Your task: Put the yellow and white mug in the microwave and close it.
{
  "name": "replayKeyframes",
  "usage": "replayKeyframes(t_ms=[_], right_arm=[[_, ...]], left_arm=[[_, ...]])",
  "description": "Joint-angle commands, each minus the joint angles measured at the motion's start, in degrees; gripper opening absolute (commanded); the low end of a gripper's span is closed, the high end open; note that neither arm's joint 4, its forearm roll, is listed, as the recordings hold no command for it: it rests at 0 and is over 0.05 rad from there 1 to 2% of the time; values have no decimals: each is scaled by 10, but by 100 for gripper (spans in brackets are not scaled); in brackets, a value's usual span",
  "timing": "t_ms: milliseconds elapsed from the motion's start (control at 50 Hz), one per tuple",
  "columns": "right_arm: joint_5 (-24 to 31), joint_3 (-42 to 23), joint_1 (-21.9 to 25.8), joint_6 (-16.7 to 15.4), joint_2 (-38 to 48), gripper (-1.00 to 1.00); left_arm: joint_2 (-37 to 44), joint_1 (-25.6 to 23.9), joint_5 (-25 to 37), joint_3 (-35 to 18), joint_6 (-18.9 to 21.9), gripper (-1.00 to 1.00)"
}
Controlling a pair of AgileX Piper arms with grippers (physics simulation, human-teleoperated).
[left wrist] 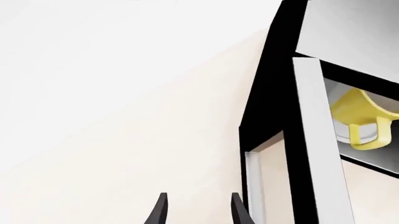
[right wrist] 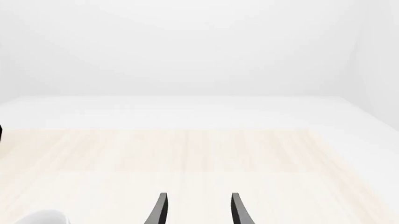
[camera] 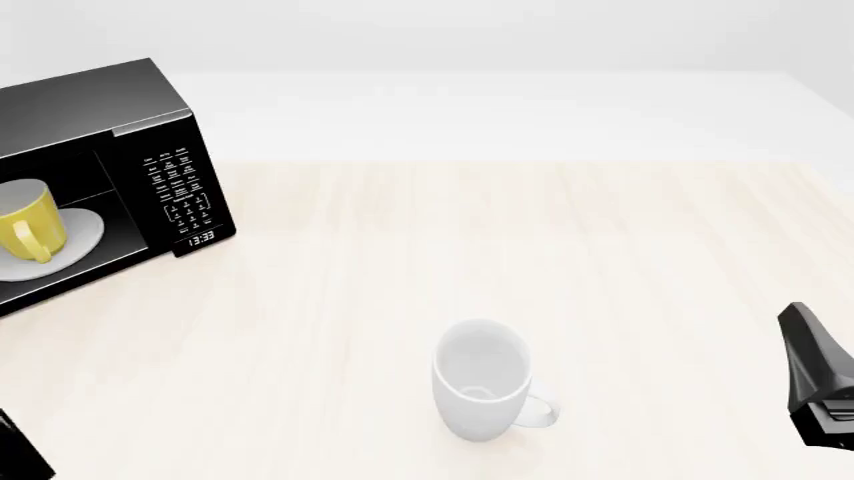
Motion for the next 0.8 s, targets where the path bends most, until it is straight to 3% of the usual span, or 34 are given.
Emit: replayKeyframes(t_ms=[20,800], right_arm=[[0,0,0,0,0,100],[0,0,0,0,0,100]], left_arm=[[-6,-34,-4,3,-9,100],[6,-80,-17,-6,-22,100]])
